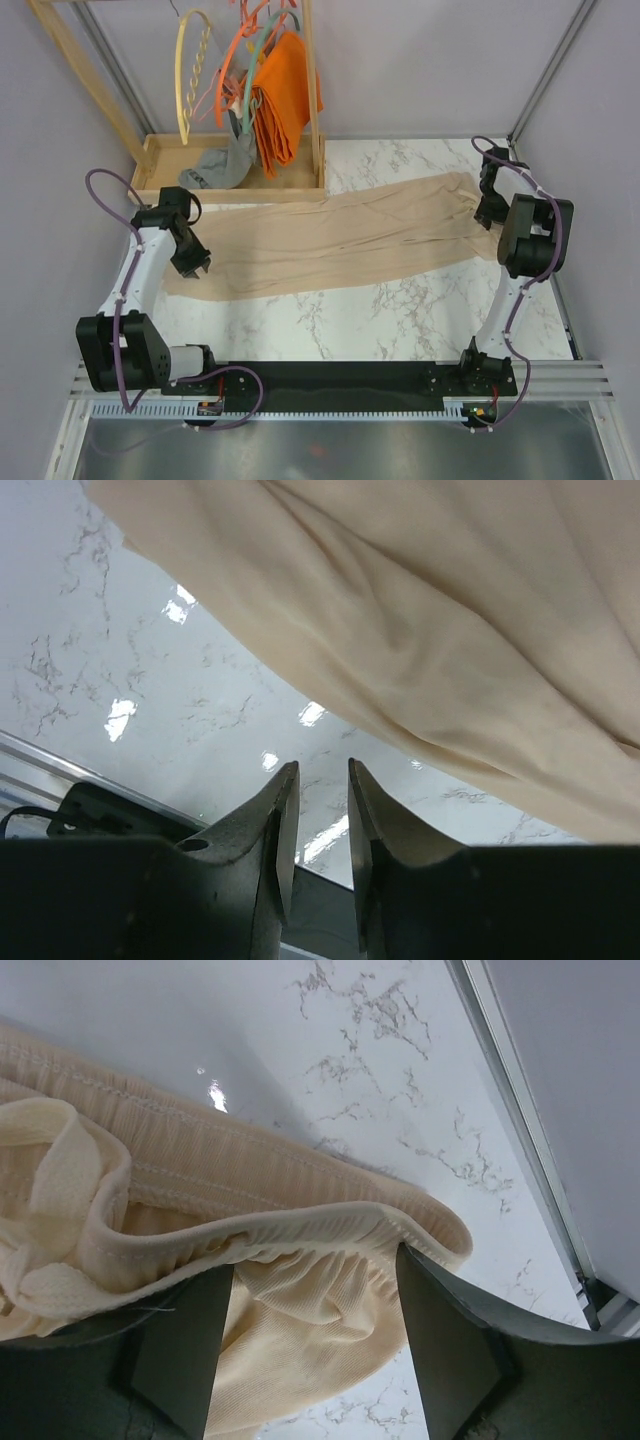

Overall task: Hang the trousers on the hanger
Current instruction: Flatten out the trousers at the center of the board.

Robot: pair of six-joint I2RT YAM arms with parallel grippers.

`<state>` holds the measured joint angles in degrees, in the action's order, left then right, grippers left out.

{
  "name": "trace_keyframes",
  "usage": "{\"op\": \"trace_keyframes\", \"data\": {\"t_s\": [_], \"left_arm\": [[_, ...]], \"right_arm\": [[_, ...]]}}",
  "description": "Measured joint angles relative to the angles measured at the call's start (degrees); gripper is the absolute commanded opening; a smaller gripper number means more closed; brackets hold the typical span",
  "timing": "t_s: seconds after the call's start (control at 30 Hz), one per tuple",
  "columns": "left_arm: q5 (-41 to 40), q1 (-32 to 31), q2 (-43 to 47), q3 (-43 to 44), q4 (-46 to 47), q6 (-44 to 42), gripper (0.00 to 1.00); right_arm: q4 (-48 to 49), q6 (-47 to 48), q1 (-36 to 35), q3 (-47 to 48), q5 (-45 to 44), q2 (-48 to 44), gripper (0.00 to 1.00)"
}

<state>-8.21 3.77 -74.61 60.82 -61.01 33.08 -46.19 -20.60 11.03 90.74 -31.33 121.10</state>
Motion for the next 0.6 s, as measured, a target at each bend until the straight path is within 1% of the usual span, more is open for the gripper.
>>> {"op": "trace_keyframes", "data": {"t_s": [0.1,0.2,0.27,0.33,0.37,0.47,0.53,0.6], "left_arm": [[-1.5,0.2,0.4,-1.9,-0.9,0.0,0.33],[-2.4,0.7,0.3,-3.0,-2.7,0.1,0.33],[-3.0,0.7,-0.1,-3.1,-3.5,0.3,0.33],[-3.8,0.8,-1.6,-3.0,-3.7,0.6,0.32],[-3.8,0.9,-2.8,-3.0,-3.7,0.6,0.31],[-3.2,1.0,-7.2,-2.5,-2.6,0.8,0.32],[-1.3,1.2,-9.9,-2.5,-0.5,0.8,0.33],[0.9,1.3,-11.6,-2.5,1.5,0.8,0.34]], "right_arm": [[-0.2,-0.1,-0.7,-0.2,0.6,-0.9,0.76],[-1.2,-0.2,-4.3,-0.6,2.0,-4.3,0.75],[-1.2,-0.6,-8.5,-0.6,4.5,-7.3,0.74],[-0.9,-1.0,-14.4,-0.6,7.8,-10.6,0.73],[-0.5,-1.3,-18.4,-0.6,10.4,-12.1,0.73],[0.7,-2.3,-26.8,-1.1,16.3,-14.2,0.73],[1.6,-3.1,-31.0,-2.7,20.2,-14.8,0.72],[1.9,-3.7,-33.1,-4.8,23.1,-15.0,0.72]]}}
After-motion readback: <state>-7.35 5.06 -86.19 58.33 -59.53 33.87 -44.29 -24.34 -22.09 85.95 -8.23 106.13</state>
